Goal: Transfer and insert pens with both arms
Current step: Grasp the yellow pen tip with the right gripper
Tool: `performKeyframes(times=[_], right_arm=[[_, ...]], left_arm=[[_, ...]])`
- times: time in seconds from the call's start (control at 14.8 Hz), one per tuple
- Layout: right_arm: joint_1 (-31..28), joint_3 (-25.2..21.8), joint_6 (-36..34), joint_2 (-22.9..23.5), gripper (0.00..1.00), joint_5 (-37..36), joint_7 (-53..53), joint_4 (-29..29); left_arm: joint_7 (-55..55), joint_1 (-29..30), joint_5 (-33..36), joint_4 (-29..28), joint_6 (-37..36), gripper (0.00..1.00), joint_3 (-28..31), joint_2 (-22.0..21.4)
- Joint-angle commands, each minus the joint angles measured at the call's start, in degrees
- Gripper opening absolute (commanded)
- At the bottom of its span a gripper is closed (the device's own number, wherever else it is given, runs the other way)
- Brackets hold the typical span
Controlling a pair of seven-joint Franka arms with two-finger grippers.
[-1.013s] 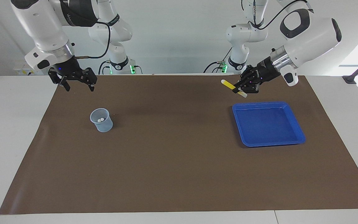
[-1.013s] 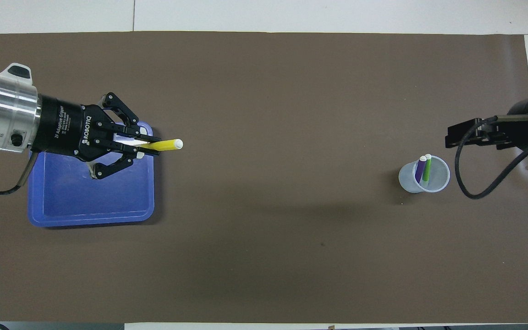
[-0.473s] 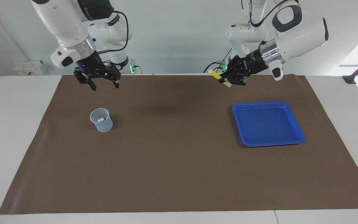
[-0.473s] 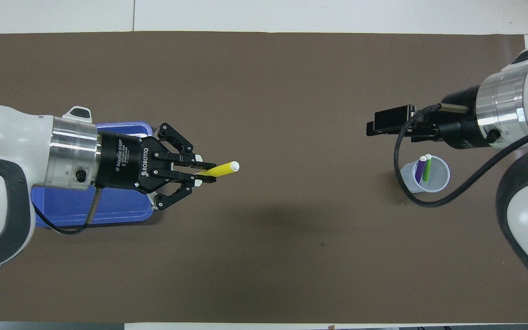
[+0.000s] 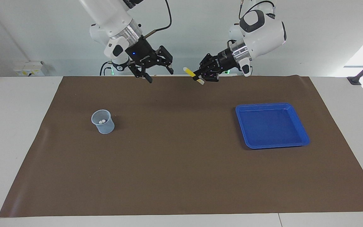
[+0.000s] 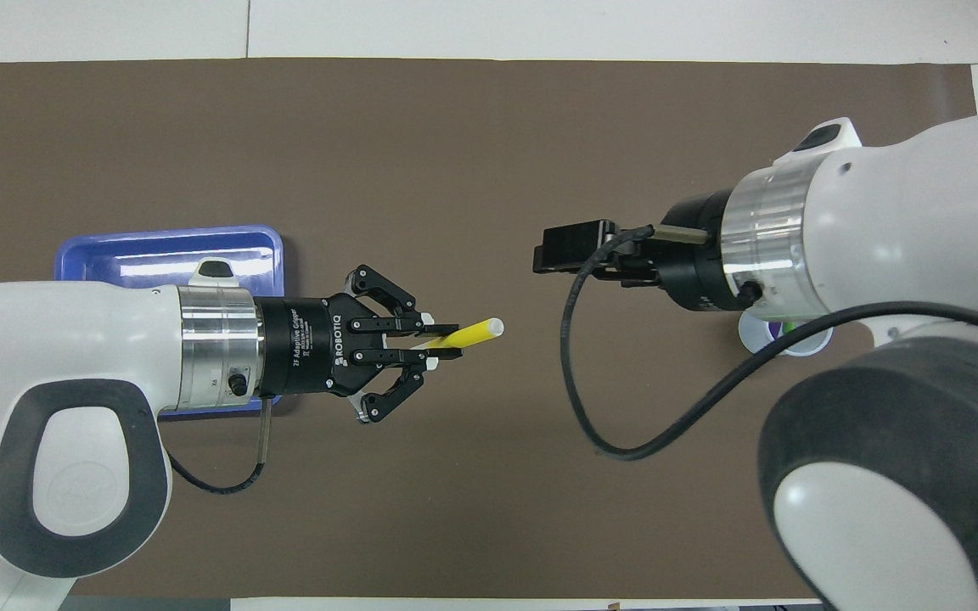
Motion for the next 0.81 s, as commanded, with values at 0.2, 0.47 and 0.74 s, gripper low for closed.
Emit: performKeyframes(times=[0.2,0.47,0.74], right_arm=[[-0.56,5.58,4.22,0.66,1.00,1.06,2.74,-0.58],[0.15,7.16,3.43,-0.13,1.00,0.18,1.25,-2.60],[0.15,7.35,2.28,-0.22,1.00,-1.67,1.07,-2.25]], left_arm=[[-0.67,-2.99,-3.27,-3.37,5.58,0.00,0.59,-2.50],[-0.67,-2.99,-3.98,-3.72,6.11,0.00,0.59,-2.68],[-0.67,-2.90,-5.21,-3.89,6.82,0.00,0.67,-2.77]])
